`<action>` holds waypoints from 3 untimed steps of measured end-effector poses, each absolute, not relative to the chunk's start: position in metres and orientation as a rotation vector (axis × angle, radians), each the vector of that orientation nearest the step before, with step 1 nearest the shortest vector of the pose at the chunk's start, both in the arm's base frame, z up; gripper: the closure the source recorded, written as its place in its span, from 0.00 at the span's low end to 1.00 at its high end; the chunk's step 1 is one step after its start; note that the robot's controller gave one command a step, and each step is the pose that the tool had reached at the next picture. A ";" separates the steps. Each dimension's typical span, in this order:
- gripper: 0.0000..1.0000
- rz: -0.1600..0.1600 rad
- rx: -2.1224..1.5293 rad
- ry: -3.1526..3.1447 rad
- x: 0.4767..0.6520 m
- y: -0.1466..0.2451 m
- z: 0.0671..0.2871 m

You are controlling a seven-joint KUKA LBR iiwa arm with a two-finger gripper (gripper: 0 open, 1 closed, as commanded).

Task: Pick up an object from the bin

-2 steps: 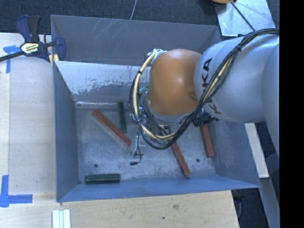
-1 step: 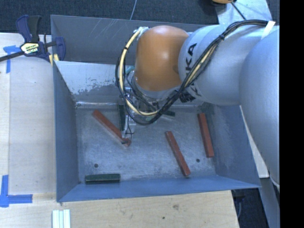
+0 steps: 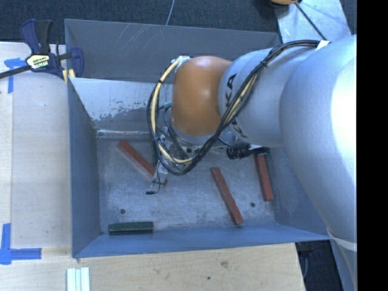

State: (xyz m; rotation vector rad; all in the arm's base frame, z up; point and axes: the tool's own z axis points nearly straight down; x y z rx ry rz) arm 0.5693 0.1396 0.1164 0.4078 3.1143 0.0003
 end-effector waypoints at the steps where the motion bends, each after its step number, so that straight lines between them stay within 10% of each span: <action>1: 0.00 0.002 0.213 3.129 0.589 0.139 0.073; 2: 1.00 0.010 0.804 3.025 0.584 0.137 0.075; 3: 1.00 0.010 0.804 3.025 0.584 0.137 0.074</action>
Offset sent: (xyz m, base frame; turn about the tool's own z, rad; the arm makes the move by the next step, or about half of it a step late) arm 0.0104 -0.0033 -0.0464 0.2605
